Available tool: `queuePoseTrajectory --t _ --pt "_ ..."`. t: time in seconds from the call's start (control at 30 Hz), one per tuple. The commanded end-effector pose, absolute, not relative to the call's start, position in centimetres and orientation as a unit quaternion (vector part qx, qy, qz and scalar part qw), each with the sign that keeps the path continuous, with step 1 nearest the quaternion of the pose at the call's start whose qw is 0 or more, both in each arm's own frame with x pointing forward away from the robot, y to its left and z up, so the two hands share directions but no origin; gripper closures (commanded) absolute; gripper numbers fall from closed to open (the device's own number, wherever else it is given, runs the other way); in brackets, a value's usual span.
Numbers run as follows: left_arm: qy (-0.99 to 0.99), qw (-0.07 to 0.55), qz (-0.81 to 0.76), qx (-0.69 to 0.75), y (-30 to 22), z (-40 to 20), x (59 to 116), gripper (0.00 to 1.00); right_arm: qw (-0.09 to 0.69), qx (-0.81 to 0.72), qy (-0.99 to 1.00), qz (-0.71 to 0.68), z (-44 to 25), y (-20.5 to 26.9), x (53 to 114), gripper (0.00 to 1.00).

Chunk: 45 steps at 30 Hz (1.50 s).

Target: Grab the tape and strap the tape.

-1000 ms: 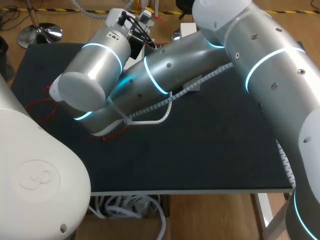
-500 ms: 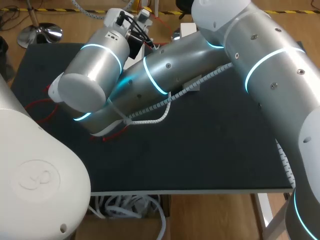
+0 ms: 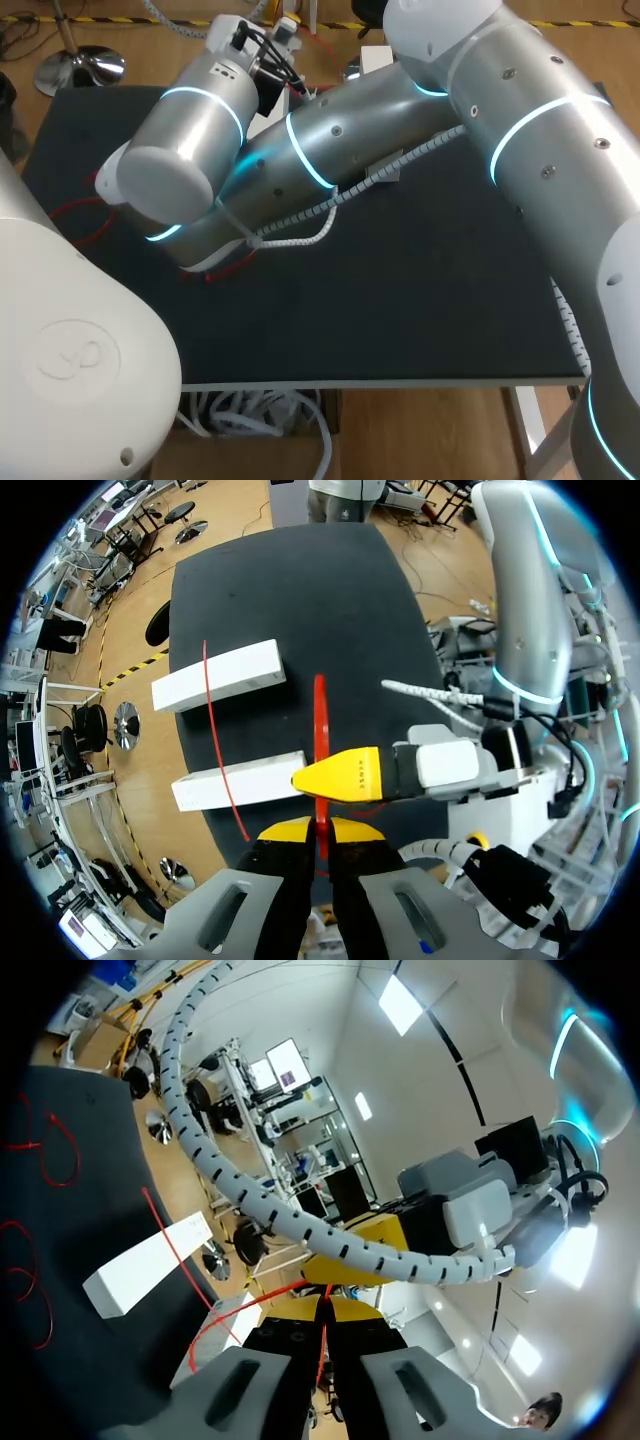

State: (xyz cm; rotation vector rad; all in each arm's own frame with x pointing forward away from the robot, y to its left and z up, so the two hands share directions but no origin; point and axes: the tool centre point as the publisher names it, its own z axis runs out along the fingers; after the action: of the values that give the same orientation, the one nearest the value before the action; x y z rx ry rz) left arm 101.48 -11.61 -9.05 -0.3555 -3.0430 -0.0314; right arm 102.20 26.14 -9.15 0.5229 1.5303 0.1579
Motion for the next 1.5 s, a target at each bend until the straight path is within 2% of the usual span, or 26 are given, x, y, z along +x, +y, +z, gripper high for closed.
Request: queuePoseTrajectory --t 0.03,1.4,1.43,1.47,1.5 --pt "-0.992 0.038 -0.01 -0.116 -11.6 -9.11 101.35 1.0 0.688 0.232 0.684 0.071 -8.82 26.56 102.3 1.0" --pt "-0.992 0.038 -0.01 -0.116 -11.6 -9.11 101.35 1.0 0.687 0.24 0.681 0.084 -8.86 26.34 102.04 1.0" --pt "-0.992 0.038 -0.01 -0.116 -11.6 -9.11 101.35 1.0 0.686 0.239 0.682 0.084 -8.91 26.32 102.05 0.98" --pt "-0.992 0.038 -0.01 -0.116 -11.6 -9.11 101.35 1.0 0.685 0.239 0.683 0.083 -8.93 26.32 102.06 0.89" --pt "-0.992 0.038 -0.01 -0.116 -11.6 -9.11 101.35 1.0 0.685 0.239 0.684 0.083 -8.93 26.31 102.06 0.9"
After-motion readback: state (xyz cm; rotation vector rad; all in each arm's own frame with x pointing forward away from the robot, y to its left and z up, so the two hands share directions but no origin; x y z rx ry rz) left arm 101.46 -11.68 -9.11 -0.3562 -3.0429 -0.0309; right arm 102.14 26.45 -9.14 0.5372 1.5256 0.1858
